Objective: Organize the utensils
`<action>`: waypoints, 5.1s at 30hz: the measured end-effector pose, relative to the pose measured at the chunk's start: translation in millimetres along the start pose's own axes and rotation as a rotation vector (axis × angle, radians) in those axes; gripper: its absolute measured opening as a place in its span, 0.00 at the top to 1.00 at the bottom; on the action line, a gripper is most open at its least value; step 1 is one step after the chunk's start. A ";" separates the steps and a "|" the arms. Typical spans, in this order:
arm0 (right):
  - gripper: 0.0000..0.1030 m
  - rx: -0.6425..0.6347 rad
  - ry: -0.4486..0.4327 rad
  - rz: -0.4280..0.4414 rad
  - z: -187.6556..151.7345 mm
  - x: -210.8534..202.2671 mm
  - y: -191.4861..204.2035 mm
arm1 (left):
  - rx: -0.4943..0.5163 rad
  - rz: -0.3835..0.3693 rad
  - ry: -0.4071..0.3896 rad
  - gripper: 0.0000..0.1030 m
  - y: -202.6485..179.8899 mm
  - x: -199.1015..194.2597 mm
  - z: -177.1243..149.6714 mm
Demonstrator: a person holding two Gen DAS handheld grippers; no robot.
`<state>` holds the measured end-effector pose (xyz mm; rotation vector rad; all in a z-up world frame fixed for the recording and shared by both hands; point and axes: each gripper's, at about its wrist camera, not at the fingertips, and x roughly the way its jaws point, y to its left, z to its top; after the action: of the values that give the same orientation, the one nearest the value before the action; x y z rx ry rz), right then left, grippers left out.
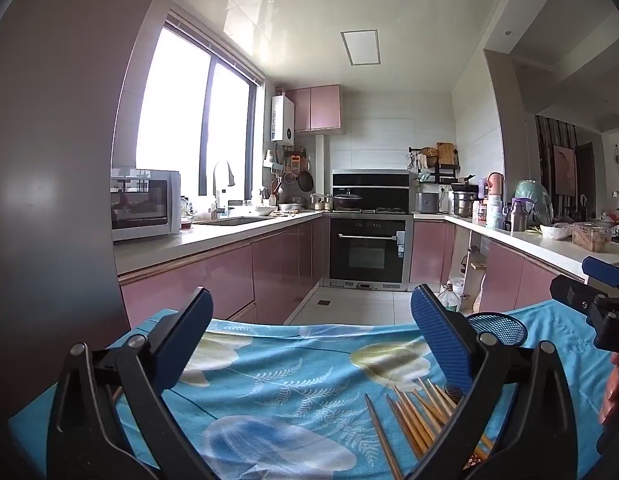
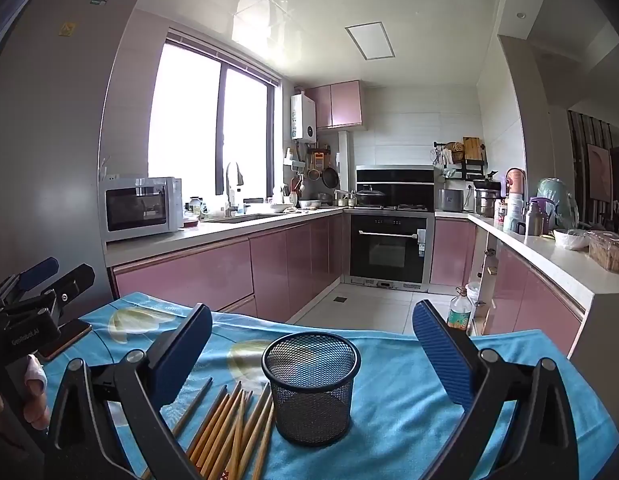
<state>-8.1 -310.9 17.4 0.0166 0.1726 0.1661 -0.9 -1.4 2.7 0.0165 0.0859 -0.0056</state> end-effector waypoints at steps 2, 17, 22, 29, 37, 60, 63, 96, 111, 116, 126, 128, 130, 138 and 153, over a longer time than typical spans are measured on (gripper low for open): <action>0.06 0.000 0.000 0.000 -0.3 0.9 -0.3 | 0.002 0.001 0.001 0.05 -0.9 0.4 -0.2; 0.06 0.007 -0.006 -0.003 0.9 0.5 -2.1 | -0.002 -0.003 -0.001 0.05 2.9 -1.0 0.1; 0.06 0.006 -0.006 -0.001 1.3 0.8 -1.7 | -0.003 -0.004 0.000 0.05 2.3 0.0 -0.3; 0.06 0.008 -0.009 -0.001 3.4 1.1 -2.1 | -0.003 -0.006 -0.001 0.05 3.2 -1.5 0.3; 0.06 0.008 -0.008 0.000 3.2 0.4 -2.2 | -0.004 -0.007 -0.002 0.05 3.5 -1.9 0.2; 0.06 0.010 -0.010 0.003 4.9 -0.3 -2.3 | -0.005 -0.009 -0.001 0.05 3.5 -0.2 0.0; 0.06 0.010 -0.010 0.005 4.7 -0.2 -2.7 | -0.006 -0.011 -0.001 0.05 3.2 -0.1 -0.1; 0.06 0.006 -0.010 0.019 8.3 -3.1 -3.4 | -0.011 -0.033 0.019 0.05 6.3 7.8 -3.5; 0.06 0.006 0.005 0.024 7.2 -2.8 -6.5 | -0.001 -0.055 0.040 0.05 4.2 9.3 -4.9; 0.06 -0.026 0.094 0.081 0.1 1.1 -2.5 | 0.039 -0.082 0.098 0.05 -2.6 16.1 -10.1; 0.44 -0.062 0.452 0.193 -45.5 34.6 2.7 | 0.150 -0.182 0.374 0.23 -19.8 54.9 -44.1; 0.60 -0.038 0.532 0.191 -60.2 48.9 2.4 | 0.166 -0.204 0.435 0.25 -24.1 64.1 -54.2; 0.65 -0.017 0.602 0.200 -73.7 61.7 4.2 | 0.178 -0.227 0.486 0.28 -29.7 72.4 -65.8; 0.75 -0.012 0.704 0.232 -93.3 79.8 17.9 | 0.196 -0.299 0.613 0.40 -50.4 90.7 -99.7; 0.95 0.028 0.756 0.215 -93.2 100.5 14.9 | 0.101 -0.342 0.802 0.80 -43.1 121.5 -120.3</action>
<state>71.1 -279.3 -91.0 -0.0009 0.9297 0.3809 109.5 -43.0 -128.2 0.1046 0.8896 -0.3469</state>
